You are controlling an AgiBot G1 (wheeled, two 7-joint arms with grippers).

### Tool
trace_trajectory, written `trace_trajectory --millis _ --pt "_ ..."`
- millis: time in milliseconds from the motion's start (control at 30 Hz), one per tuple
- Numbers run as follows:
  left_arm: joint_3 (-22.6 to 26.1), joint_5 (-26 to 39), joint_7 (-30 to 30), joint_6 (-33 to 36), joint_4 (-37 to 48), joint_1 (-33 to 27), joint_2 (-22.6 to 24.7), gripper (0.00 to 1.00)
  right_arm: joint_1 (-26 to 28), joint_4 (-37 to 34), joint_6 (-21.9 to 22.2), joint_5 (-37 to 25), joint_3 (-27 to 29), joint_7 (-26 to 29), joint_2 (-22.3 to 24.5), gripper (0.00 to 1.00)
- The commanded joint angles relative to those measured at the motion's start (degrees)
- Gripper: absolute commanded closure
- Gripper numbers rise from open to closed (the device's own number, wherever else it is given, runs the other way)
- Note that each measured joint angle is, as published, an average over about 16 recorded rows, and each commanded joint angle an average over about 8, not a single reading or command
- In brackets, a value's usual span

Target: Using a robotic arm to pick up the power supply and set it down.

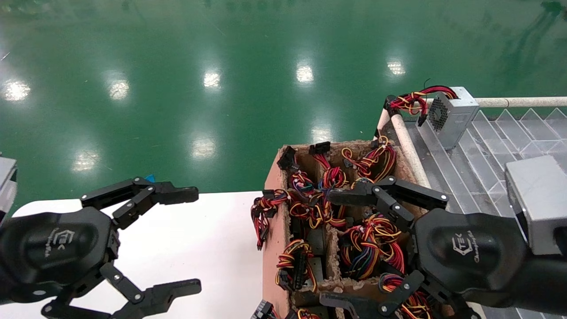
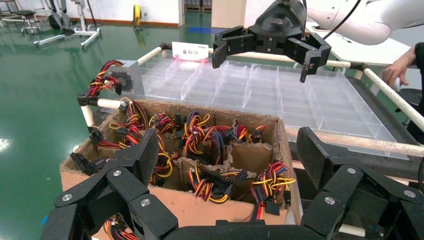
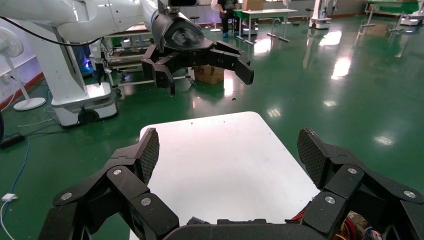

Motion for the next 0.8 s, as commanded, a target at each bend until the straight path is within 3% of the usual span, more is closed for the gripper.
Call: trace_trajectory --millis 33,800 --pt "0.0 0.0 0.0 0.0 0.0 0.0 0.0 0.0 0.0 0.0 0.0 0.0 0.0 0.0 0.0 0.0" --pt "0.0 0.0 0.0 0.0 0.0 0.0 0.0 0.0 0.0 0.0 0.0 0.0 0.0 0.0 0.0 0.0"
